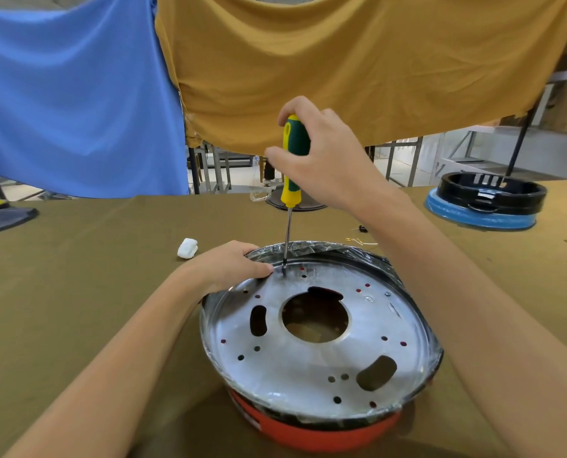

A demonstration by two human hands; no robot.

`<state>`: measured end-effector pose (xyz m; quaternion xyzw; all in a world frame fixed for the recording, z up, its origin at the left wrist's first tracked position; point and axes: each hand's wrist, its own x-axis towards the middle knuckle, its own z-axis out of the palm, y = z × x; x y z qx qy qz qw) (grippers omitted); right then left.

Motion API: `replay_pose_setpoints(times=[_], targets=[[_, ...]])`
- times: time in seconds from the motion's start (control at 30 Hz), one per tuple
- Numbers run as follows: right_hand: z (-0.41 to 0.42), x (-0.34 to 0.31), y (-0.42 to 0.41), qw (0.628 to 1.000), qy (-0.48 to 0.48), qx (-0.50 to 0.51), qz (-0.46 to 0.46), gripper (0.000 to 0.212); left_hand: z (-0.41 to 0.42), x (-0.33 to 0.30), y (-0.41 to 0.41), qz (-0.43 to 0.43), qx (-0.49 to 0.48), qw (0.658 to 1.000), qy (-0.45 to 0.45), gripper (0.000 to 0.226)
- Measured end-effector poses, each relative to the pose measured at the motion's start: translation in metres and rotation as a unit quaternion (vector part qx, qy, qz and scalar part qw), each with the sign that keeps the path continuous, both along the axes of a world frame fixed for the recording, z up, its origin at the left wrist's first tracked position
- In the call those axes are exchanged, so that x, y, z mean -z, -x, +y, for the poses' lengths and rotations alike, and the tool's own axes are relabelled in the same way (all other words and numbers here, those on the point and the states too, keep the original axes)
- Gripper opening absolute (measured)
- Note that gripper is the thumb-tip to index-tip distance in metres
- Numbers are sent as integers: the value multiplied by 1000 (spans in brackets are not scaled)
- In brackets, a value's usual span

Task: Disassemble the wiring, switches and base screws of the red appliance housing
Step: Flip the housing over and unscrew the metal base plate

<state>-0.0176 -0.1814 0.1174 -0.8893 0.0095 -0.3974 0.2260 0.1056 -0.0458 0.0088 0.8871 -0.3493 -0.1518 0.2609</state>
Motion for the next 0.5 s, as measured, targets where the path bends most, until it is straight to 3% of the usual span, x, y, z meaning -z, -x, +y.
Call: replay_pose_setpoints(times=[0.17, 0.3, 0.5], targets=[[-4, -6, 4, 1000, 17, 9, -18, 29, 1, -1, 1, -5, 2, 1000, -3, 12], [-6, -10, 5, 1000, -24, -1, -5, 37, 1, -1, 3, -5, -4, 1000, 2, 12], [-4, -2, 1, 1000, 17, 21, -5, 35, 2, -1, 2, -8, -3, 1000, 8, 13]])
